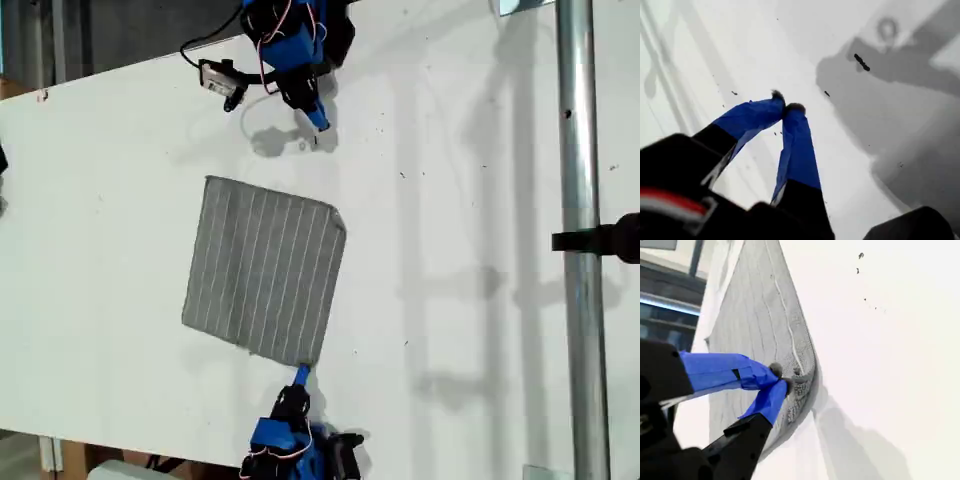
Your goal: Grasp corners of a towel and fold twice.
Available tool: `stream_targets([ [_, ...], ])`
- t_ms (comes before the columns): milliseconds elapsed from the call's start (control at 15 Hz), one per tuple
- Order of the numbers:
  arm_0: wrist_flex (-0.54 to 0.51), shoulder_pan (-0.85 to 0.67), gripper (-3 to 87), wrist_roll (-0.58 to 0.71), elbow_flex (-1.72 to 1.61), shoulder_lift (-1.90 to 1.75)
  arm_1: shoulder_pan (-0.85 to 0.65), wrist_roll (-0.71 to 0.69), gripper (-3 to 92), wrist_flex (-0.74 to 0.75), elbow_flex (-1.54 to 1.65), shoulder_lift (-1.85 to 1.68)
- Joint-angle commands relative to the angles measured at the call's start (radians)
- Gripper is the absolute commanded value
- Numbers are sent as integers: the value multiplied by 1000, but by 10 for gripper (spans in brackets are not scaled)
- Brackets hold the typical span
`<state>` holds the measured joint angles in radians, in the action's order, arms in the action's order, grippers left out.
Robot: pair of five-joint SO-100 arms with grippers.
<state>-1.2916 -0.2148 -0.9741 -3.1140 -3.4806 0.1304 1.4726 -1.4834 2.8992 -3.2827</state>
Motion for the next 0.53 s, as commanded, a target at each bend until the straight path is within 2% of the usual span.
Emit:
stream_targets([
  [0, 41, -124, -28, -408, -3, 2, -186, 3, -1, 61, -37, -9],
  [467, 43, -127, -28, -410, -5, 2, -175, 0, -2, 78, -74, 0],
])
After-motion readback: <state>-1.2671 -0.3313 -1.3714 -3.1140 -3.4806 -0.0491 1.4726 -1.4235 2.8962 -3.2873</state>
